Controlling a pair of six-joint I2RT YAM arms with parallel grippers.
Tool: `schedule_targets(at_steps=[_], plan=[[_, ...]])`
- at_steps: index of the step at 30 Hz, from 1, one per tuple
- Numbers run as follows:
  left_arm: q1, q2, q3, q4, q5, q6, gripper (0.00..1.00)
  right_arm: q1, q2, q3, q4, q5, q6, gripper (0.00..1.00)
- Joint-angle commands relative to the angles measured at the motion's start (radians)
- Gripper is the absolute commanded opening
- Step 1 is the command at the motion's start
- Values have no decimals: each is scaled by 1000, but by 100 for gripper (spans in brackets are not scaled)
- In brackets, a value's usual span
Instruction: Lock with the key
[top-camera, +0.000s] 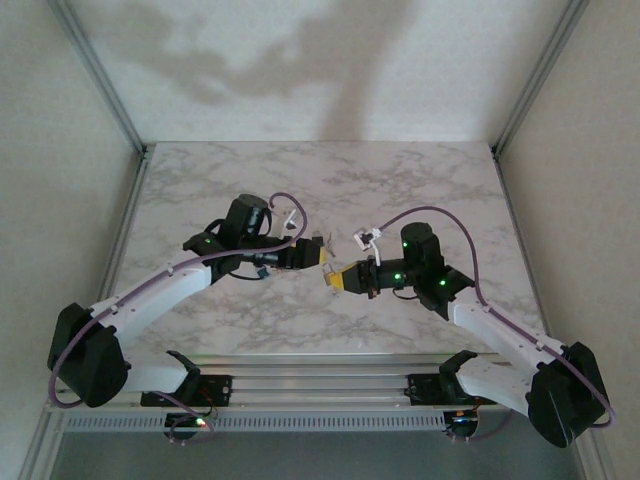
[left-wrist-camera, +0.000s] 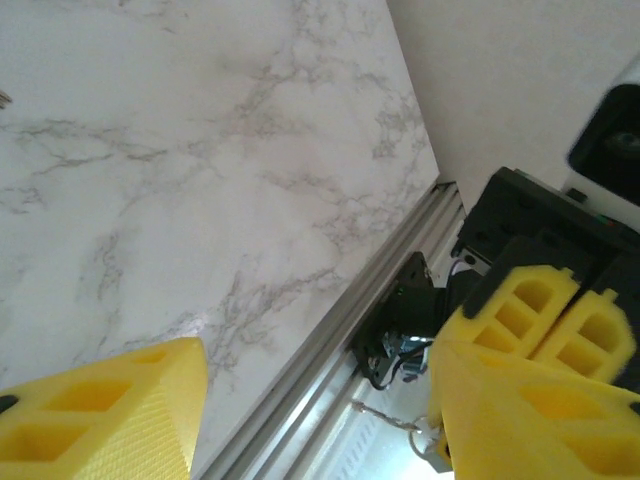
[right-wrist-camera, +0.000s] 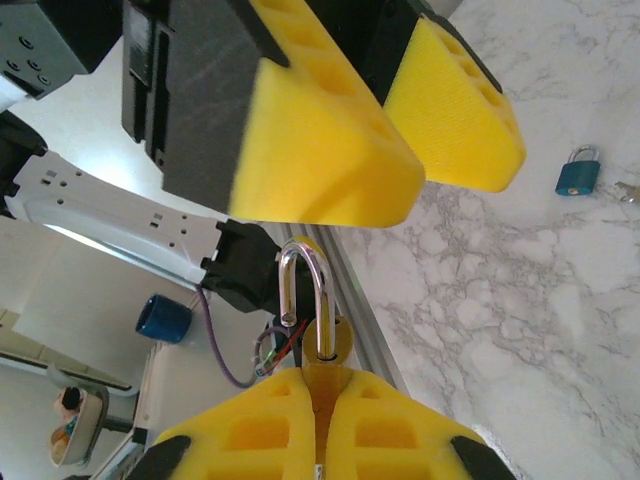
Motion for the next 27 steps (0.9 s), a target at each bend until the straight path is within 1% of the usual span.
schedule_targets(at_steps=[1,7,12,16,19,24,26,27], plan=[[6,-31,11,-2,74,14,63,20,13,14,-24,9,-38,0],[6,-58,-1,40,104,-13,64,37,18,21,-41,16,-53,0],[-3,-59,-29,65,156,-19,58,42,25,26,-46,19,-58,0],[-41,-55,-29,28,137,20,56,46,30,29,-46,17,-58,0],[-56,-58,-35,21,132,34,50,47,30,30,-47,18,-60,0],[-63,-61,-39,1,106,54,44,48,31,30,-45,12,-57,0],[-64,-61,-38,-10,99,66,37,49,31,31,-46,10,-58,0],[-64,-61,-39,-12,94,68,36,50,32,31,-46,10,-58,0]])
